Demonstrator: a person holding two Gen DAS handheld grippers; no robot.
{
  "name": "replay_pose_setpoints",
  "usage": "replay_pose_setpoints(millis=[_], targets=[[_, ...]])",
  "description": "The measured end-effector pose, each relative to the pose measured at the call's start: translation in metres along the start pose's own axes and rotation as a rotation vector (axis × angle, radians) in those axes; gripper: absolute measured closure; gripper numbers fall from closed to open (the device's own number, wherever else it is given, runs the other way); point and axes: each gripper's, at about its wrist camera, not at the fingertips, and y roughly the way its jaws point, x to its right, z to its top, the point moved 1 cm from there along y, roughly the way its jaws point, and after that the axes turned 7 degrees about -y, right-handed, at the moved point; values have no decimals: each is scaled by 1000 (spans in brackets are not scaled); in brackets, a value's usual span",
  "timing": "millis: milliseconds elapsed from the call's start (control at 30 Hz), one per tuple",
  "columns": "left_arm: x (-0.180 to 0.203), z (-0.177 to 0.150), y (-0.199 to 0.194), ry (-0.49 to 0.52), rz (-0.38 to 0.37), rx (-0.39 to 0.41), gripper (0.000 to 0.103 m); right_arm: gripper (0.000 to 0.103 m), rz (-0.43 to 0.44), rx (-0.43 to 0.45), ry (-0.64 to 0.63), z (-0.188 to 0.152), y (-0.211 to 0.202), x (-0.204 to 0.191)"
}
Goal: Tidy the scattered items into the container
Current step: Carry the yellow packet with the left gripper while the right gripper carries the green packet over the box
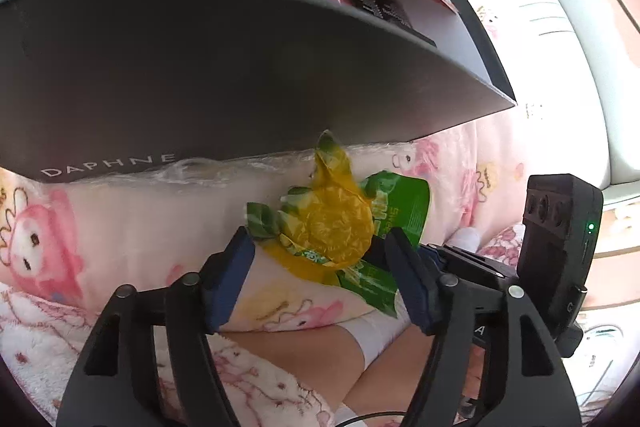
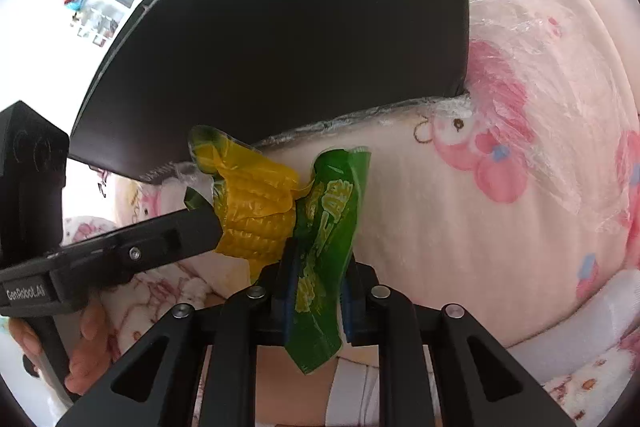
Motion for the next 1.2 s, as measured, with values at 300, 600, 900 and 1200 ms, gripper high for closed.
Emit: replay_pose_setpoints(millis=[300,600,900,1200], targets=[[10,1,6,42,108,37,39,89,38,12,-50,1,4,-19],[52,-16,-56,121,25,162,40,91,42,133,-146,-8,-64,-58],[117,77,-108,195,-8,359,40,91,39,335,-251,82,-147,-66],[96,150,-37,143,7,160,38,91,-101,187,-182,154,-109,4]])
